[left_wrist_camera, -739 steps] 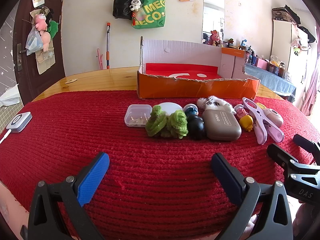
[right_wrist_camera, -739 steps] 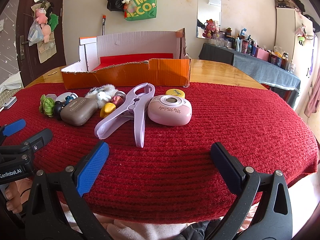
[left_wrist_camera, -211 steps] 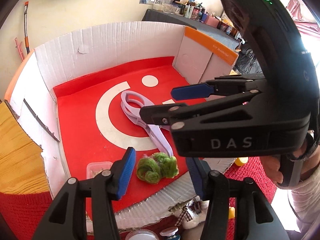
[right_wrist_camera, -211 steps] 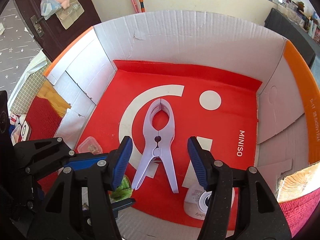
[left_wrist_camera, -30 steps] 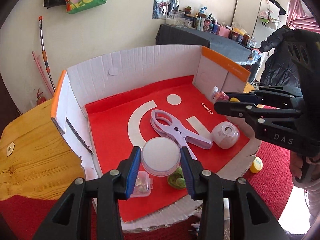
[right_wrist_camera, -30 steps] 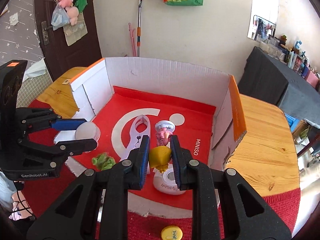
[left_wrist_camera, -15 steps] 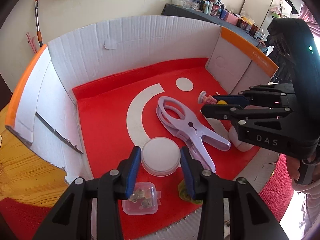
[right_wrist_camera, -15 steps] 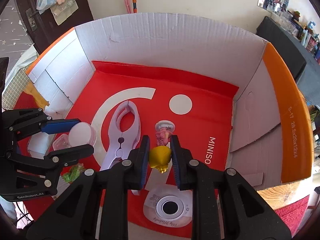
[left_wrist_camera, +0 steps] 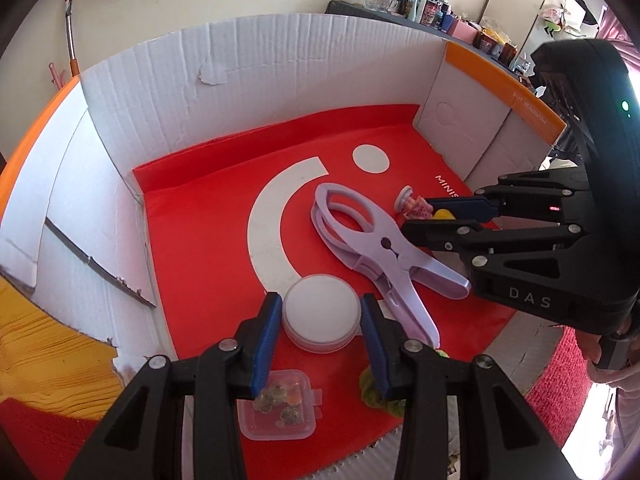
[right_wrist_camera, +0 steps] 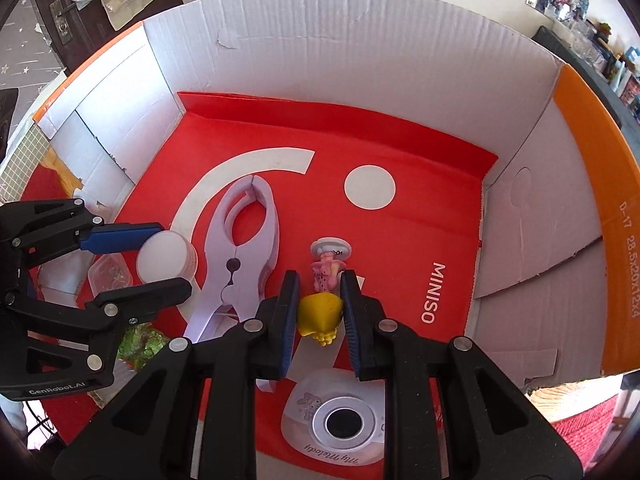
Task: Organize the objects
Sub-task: 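Carry the white container and yellow figurine with both tools into the cardboard box, then open the right tool to drop the figurine while the left tool releases the container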
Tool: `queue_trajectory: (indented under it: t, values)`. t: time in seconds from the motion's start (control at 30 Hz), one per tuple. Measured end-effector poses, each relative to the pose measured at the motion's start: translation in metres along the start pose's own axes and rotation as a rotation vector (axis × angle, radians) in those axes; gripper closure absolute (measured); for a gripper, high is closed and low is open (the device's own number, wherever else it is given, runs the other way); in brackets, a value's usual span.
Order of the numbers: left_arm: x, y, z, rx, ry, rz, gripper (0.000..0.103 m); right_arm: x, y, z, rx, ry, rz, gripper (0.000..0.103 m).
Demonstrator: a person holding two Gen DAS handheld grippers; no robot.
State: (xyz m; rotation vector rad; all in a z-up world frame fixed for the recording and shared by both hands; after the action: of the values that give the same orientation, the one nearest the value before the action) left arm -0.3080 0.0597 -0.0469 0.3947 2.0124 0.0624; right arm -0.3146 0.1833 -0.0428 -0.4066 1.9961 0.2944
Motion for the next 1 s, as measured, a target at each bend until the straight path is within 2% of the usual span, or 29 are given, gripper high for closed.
queue_trajectory:
  t: [1.0]
  values:
    - [0.0009,0.0016,0.0003,0.001,-0.005,-0.013,0.06,-0.0051,0.003,-0.0013,0.005,-0.024,0.003,0.082]
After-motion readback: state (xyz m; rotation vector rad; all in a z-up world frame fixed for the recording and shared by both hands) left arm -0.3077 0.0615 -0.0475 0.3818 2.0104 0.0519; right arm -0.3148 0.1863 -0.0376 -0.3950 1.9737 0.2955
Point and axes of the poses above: each gripper's, at about its wrist camera, not at the fingertips, and x roughly the way its jaws point, y to its right, z to its underside, the point moved 10 cm from there along x, roughly the way its jaws point, and after that the axes turned 10 degrees about -x, right-handed, at the moved point
